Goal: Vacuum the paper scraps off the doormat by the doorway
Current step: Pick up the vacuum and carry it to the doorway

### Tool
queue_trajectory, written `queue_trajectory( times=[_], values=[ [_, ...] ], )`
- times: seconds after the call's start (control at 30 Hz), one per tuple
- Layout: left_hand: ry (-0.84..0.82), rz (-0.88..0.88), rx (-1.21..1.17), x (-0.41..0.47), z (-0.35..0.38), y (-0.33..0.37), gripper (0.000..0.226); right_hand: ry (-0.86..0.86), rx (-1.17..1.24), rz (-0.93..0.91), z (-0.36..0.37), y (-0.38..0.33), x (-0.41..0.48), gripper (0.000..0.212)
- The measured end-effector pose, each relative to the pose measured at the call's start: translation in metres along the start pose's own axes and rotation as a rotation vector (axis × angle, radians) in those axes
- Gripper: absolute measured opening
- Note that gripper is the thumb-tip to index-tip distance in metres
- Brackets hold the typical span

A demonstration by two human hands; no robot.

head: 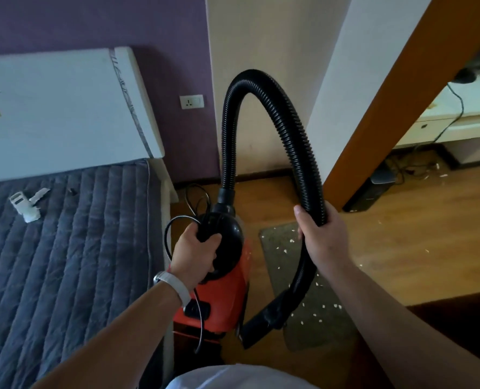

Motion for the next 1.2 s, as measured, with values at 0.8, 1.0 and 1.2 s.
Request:
queue_trajectory(
  times=[0.8,1.0,1.2],
  values=[
    [-0.288,-0.057,0.200,0.293,0.071,0.079,0.012,0.192,0.282,0.276,0.081,-0.016,0.222,0.005],
    [-0.312,-0.054,0.258,0.350,0.124,0.094,0.012,0.163,0.324,0.331,0.091,0.017,0.293,0.007],
    [-0.373,-0.052,0.296,0.398,0.171,0.093,0.009,0.205,0.334,0.398,0.090,0.054,0.346,0.005]
  ],
)
Point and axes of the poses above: each hand's wrist, its own x-axis towards the middle knuckle, its own z-axis out of the palm, y = z × x, the point moved 8 cm from there along x, towards the middle knuckle, and after that the axes turned 14 degrees about -x, right-handed, at the moved point
